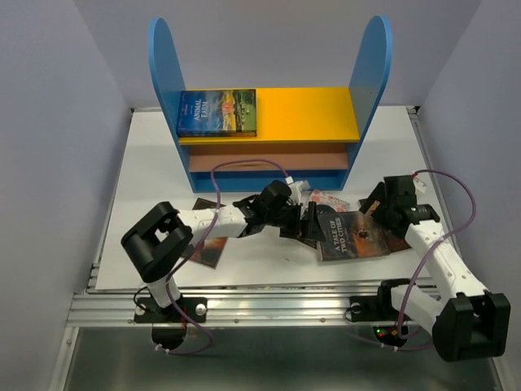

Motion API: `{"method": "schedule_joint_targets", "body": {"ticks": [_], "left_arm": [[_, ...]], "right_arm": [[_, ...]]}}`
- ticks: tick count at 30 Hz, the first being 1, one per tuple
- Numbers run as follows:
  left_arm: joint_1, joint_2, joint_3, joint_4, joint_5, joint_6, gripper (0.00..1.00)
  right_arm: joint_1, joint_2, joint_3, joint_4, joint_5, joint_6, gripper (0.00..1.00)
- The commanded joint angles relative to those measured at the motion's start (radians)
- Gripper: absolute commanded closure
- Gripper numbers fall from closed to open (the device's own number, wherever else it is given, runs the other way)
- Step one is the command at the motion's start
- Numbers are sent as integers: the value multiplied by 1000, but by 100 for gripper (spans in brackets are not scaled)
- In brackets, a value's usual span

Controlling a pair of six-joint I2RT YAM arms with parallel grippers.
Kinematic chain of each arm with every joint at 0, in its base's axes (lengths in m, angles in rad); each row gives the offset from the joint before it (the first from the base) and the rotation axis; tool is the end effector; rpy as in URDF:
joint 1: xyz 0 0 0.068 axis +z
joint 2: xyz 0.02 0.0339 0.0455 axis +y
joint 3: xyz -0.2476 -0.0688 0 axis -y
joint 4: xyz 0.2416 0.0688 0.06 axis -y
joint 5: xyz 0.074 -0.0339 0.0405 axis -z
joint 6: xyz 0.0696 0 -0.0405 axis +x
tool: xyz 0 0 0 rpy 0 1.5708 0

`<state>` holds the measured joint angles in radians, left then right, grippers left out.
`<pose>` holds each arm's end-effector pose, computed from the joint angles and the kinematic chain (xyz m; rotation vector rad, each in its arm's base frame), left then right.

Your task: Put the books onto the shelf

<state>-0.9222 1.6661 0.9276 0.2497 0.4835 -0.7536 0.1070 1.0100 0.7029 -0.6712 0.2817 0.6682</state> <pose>0.2052 -0.3243 0.1780 0.5446 2.3116 -1.4365 0.2162 0.0038 0.1905 0.7934 2.3637 -0.0396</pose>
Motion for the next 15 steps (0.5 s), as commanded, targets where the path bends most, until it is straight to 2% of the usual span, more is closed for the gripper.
{"method": "schedule_joint_targets", "body": {"ticks": [1, 3, 4, 6, 11, 15], "left_arm": [[-26, 49, 89, 89, 52, -6, 1], [-26, 79, 111, 89, 50, -9, 1], [-26, 90, 119, 89, 44, -10, 1], [-26, 115, 145, 82, 35, -9, 3], [-26, 172, 204, 23, 3, -1, 14], [-21, 210, 241, -20, -19, 13, 25]], "right_arm": [[-160, -17, -31, 117, -105, -64, 0], [-223, 1, -60, 142, -175, -73, 0], [-265, 10, -71, 165, -265, -70, 0], [-274, 28, -115, 205, -334, -59, 0], [-285, 91, -163, 271, -450, -39, 0], [-285, 29, -184, 269, -541, -24, 0]]}}
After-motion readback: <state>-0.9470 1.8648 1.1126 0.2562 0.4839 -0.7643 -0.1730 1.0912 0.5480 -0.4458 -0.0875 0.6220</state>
